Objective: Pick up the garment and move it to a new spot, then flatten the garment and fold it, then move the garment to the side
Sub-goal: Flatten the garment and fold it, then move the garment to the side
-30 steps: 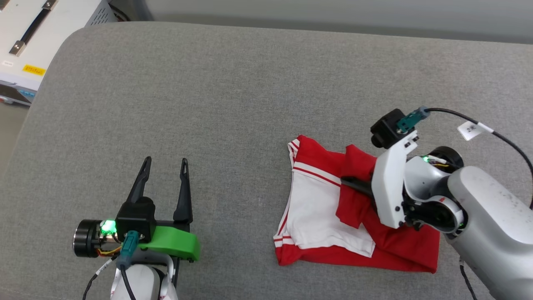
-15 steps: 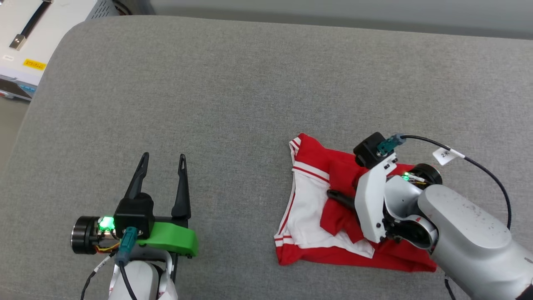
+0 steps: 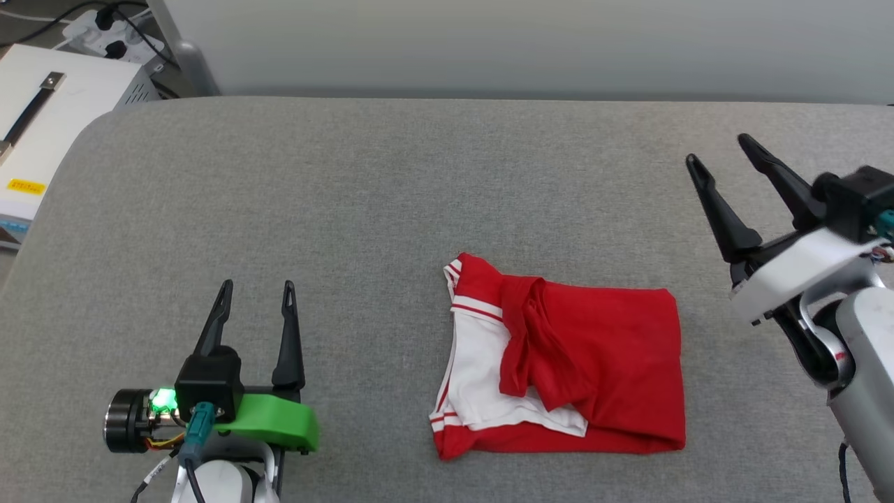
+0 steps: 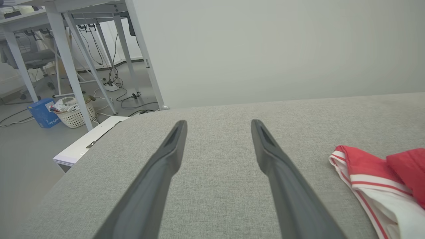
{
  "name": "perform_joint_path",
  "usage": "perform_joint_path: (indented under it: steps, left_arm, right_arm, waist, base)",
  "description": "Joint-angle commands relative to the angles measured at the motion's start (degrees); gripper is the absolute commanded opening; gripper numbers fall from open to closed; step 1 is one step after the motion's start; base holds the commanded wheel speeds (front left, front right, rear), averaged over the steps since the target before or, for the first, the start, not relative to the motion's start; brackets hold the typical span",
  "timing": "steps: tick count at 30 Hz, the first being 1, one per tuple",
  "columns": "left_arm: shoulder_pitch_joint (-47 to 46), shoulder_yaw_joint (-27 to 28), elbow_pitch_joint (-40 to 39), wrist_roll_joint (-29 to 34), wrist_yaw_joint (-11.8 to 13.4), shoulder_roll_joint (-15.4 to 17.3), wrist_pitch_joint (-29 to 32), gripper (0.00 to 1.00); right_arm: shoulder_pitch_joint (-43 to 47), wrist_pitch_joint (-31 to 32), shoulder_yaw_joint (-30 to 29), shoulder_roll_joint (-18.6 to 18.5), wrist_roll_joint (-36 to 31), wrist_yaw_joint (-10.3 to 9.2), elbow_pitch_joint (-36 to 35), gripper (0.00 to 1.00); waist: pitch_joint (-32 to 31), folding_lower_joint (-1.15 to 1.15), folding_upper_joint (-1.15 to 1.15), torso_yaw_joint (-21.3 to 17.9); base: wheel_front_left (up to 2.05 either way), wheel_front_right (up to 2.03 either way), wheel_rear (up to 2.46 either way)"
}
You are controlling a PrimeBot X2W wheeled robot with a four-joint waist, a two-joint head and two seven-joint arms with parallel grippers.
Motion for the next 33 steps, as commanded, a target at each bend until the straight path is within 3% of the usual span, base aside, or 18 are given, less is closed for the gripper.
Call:
perform_joint_path:
  steps: [1,6,12,22,33]
  left_arm:
    - [1.01,0.27,-0.18,0.04,-0.37,0.07,-0.34,1.0]
    - [2.54,0.68,-0.45,-0.51,-0.57,-0.13,-0.34,1.0]
    - [5.05,0.79,-0.97,-0.91,-0.73,-0.59,-0.34,1.0]
    - [7.57,0.4,-1.53,-0.99,-1.14,-1.02,-0.34,1.0]
    - [7.37,0.56,-1.72,-0.93,-1.29,-1.1,-0.34,1.0]
  right_arm:
    - [2.48,-1.71,-2.75,1.51,-2.09,-0.05,-0.38,1.0]
    - [10.53,-4.51,-13.56,7.1,-9.16,-0.05,-3.24,1.0]
    - [19.94,-5.12,-20.53,13.51,-13.89,-0.05,-7.87,1.0]
    - [30.26,-5.23,-23.12,18.76,-17.2,-0.05,-12.97,1.0]
    - [32.52,-5.26,-23.88,18.99,-18.86,-0.05,-14.66,1.0]
  waist:
    - [-1.51,0.0,0.0,-1.48]
    - [-2.81,0.0,0.0,-2.31]
    - [-4.26,0.0,0.0,-2.44]
    - [-5.22,0.0,0.0,-1.84]
    - [-5.04,0.0,0.0,-0.93]
  base:
    - [0.0,0.0,0.0]
    - [0.0,0.0,0.0]
    - [0.0,0.0,0.0]
    - [0.0,0.0,0.0]
    - [0.0,0.0,0.0]
